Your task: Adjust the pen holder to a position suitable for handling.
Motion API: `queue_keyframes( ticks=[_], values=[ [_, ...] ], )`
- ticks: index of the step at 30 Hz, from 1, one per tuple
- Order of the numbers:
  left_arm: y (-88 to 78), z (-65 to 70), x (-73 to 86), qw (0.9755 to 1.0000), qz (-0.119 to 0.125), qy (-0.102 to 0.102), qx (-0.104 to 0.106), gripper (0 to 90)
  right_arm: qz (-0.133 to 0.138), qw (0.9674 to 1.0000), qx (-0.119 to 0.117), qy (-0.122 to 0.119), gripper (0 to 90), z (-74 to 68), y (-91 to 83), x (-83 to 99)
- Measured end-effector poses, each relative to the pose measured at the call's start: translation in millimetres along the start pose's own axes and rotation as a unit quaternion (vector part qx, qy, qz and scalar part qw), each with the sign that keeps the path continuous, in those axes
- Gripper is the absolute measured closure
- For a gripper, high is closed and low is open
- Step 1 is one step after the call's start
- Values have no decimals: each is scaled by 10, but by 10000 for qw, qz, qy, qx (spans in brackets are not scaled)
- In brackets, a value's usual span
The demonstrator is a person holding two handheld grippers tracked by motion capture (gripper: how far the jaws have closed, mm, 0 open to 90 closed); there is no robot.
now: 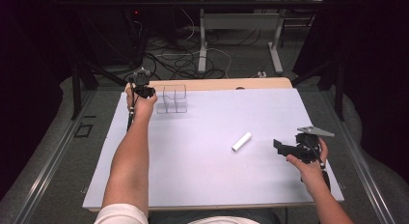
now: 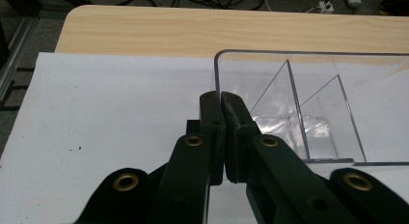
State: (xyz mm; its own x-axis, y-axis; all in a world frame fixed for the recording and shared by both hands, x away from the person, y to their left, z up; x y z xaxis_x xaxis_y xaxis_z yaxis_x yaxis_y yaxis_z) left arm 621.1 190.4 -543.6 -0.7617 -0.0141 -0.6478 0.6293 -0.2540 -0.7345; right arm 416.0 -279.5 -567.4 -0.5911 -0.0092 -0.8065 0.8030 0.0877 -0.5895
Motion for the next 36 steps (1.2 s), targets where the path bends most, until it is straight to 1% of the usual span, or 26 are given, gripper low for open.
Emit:
queue_keyframes(
  ticks=[3, 5, 7, 8, 10, 12, 15, 16, 17, 19, 20, 21, 22, 24, 25, 26, 27, 28, 29, 30, 31, 32, 35, 36],
  values=[
    [-5, 2, 7, 10000, -9, -40, -12, 893, -23, 10000, -10, 20, 73, 1, 8, 8],
    [-17, 7, -2, 9999, -1, -107, -51, 894, -40, 10000, -19, 27, 73, -1, 10, 14],
    [-26, -2, -1, 9999, -22, -67, -85, 894, -39, 10000, -22, 33, 73, 1, 11, 15],
    [-28, 13, 0, 9999, 6, -139, -72, 894, -42, 10000, -22, 38, 73, 3, 14, 17],
    [-46, 17, 8, 9998, -6, -149, -108, 894, -47, 10000, -19, 43, 75, 5, 15, 19],
    [-70, 32, 22, 9997, -21, -205, -106, 894, -68, 10000, -18, 64, 77, 7, 19, 25],
    [-115, 76, 70, 9996, -117, -262, -18, 894, -78, 9999, -37, 76, 78, 1, 21, 27],
    [-138, 95, 96, 9995, -154, -292, -7, 893, -83, 9999, -46, 78, 78, -3, 21, 27],
    [-156, 116, 120, 9994, -147, -314, 29, 894, -67, 10000, -59, 18, 78, -5, 21, 26],
    [-206, 166, 187, 9993, -167, -320, 85, 894, -64, 10000, -63, 17, 78, -13, 20, 25],
    [-253, 221, 263, 9992, -211, -322, 132, 894, -81, 9999, -67, 34, 78, -19, 19, 29],
    [-253, 221, 263, 9992, -211, -322, 132, 893, -81, 9999, -62, 34, 78, -21, 20, 30],
    [-280, 245, 301, 9992, -227, -305, 150, 893, -84, 9999, -74, 24, 78, -25, 21, 31],
    [-340, 300, 383, 9992, -252, -250, 164, 893, -99, 9999, -90, 33, 78, -33, 19, 34],
    [-373, 320, 423, 9994, -235, -218, 136, 893, -96, 9999, -96, 38, 78, -37, 17, 32],
    [-404, 352, 467, 9994, -254, -163, 154, 893, -80, 9999, -104, 53, 78, -46, 13, 29],
    [-446, 371, 504, 9996, -232, -106, 134, 893, -80, 9999, -104, 53, 78, -46, 13, 29],
    [-486, 388, 541, 9996, -261, -45, 116, 893, -93, 9999, -111, 34, 78, -49, 16, 34],
    [-530, 404, 571, 9996, -272, -2, 114, 893, -102, 9999, -116, 31, 78, -53, 18, 38],
    [-625, 418, 629, 9997, -240, 17, 101, 892, -105, 9999, -118, 28, 78, -56, 21, 38],
    [-625, 418, 629, 9997, -240, 17, 101, 892, -105, 9999, -118, 28, 78, -56, 21, 38],
    [-678, 411, 663, 9996, -241, 38, 121, 892, -103, 9999, -111, 29, 78, -58, 23, 37],
    [-778, 409, 766, 9995, -160, -113, 242, 892, -124, 9998, -133, 32, 78, -71, 24, 43],
    [-835, 397, 845, 9994, -160, -131, 283, 892, -124, 9998, -133, 40, 78, -71, 24, 41]
  ],
)
Point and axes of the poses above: each handheld gripper's, and its own axes: y roughly forward along the jaws, x roughly out of its underside, z roughly to its right, the point moved 10 cm from there along y, roughly forward along the jaws, and after that the axes turned 10 degrees about x, right-handed, at the moved point
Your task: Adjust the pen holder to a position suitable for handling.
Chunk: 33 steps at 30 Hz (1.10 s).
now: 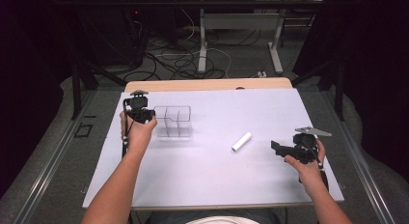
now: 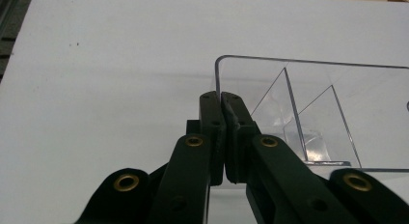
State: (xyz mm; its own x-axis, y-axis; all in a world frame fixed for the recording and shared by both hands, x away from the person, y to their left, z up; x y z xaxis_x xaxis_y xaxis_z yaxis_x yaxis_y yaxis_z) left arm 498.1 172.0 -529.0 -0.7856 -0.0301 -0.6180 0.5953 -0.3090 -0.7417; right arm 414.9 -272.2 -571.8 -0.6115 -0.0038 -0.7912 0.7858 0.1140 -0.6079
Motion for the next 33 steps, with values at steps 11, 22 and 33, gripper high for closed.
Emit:
queue_keyframes(
  ticks=[11, 22, 33],
  values=[
    [-145, 37, 343, 10000, -28, 62, -35, 892, -53, 10000, -8, -9, 78, -15, 19, 19],
    [-160, 19, 387, 9996, 5, 75, 259, 855, -84, 9999, -37, -80, 79, -27, 30, 28],
    [-318, -48, 233, 9967, 469, 573, 342, 806, -65, 9999, -66, -62, 79, -33, 25, 19]
  ],
)
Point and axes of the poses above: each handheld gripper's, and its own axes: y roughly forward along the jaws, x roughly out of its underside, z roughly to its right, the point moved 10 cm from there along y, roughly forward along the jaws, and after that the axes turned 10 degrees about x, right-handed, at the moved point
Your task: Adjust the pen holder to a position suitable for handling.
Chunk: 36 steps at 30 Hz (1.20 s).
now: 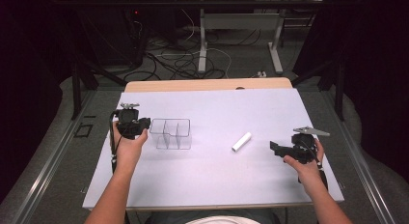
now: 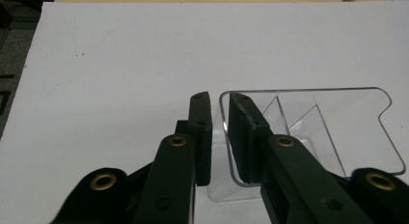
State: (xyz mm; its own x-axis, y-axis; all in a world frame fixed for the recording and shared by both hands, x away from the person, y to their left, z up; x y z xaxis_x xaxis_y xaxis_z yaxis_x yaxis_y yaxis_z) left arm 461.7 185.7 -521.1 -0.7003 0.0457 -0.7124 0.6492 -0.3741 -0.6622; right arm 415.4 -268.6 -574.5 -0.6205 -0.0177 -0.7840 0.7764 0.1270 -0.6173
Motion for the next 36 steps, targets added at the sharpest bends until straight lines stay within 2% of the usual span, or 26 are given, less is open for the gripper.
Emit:
queue_keyframes(
  ticks=[5, 13, 16, 23, 27, 36],
  values=[
    [124, -40, 148, 9994, -264, -203, 86, 898, -20, 10000, 3, -34, 79, 5, 9, 10],
    [181, -30, 192, 9992, -309, -239, 68, 900, -63, 10000, -12, -48, 79, 4, 24, 24],
    [209, 29, 210, 9989, -347, -243, 177, 900, -58, 10000, -22, -53, 79, -10, 24, 25],
    [290, 203, 193, 9992, -308, -109, 250, 900, -67, 10000, -11, -69, 79, -2, 30, 34],
    [327, 298, 191, 9992, -273, -128, 258, 900, -90, 9999, -27, -78, 79, -11, 29, 39],
    [386, 518, 206, 9986, -366, -37, 373, 900, -101, 9999, -15, -55, 79, -17, 35, 46]
  ],
)
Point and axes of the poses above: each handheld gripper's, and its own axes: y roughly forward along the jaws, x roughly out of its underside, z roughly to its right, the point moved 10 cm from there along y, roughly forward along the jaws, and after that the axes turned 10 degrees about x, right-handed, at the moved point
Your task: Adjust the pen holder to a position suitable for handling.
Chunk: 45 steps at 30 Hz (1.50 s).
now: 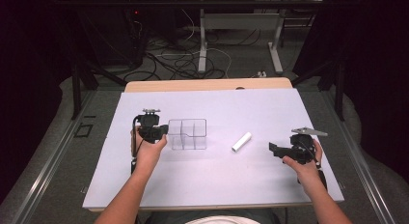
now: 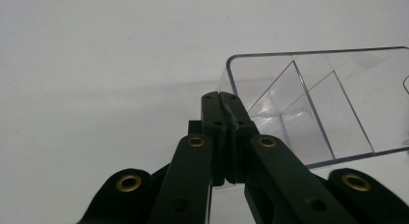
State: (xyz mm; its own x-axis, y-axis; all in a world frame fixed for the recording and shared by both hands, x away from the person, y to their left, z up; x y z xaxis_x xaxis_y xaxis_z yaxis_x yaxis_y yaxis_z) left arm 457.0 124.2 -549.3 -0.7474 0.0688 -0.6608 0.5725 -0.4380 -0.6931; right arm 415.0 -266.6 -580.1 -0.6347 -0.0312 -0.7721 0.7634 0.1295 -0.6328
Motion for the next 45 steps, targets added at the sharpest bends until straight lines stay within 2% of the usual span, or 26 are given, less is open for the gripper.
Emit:
queue_keyframes(
  ticks=[6, 12, 16, 20, 23, 25, 26, 30, 35, 45],
  values=[
    [60, 148, -1, 9999, -37, 124, 23, 900, -12, 10000, 14, -22, 79, -2, 6, 8],
    [99, 252, 1, 9999, -79, 63, 63, 900, -9, 10000, 20, 12, 79, 2, 4, 8],
    [100, 260, -1, 9998, -115, 145, 11, 900, -12, 10000, 32, 4, 79, 12, 6, 11],
    [94, 248, 0, 9996, -179, 129, 166, 900, -7, 10000, 28, 5, 79, 10, 4, 9],
    [75, 236, -29, 9996, -101, 119, 240, 886, -2, 10000, 21, 0, 79, 11, -2, 4],
    [57, 218, -64, 9992, 9, 247, 300, 857, 20, 10000, 23, -21, 79, 16, -6, -3],
    [44, 219, -74, 9992, 45, 220, 342, 857, 20, 10000, 23, -21, 79, 16, -6, -3],
    [7, 199, -120, 9980, 196, 328, 501, 794, 25, 10000, 27, -28, 79, 22, -10, -7],
    [-16, 212, -164, 9950, 378, 554, 746, 738, 74, 10000, 20, -34, 79, 21, -20, -28],
    [-68, 191, -211, 9913, 635, 727, 889, 562, 25, 9999, -96, -26, 79, -8, -8, -27]
  ],
)
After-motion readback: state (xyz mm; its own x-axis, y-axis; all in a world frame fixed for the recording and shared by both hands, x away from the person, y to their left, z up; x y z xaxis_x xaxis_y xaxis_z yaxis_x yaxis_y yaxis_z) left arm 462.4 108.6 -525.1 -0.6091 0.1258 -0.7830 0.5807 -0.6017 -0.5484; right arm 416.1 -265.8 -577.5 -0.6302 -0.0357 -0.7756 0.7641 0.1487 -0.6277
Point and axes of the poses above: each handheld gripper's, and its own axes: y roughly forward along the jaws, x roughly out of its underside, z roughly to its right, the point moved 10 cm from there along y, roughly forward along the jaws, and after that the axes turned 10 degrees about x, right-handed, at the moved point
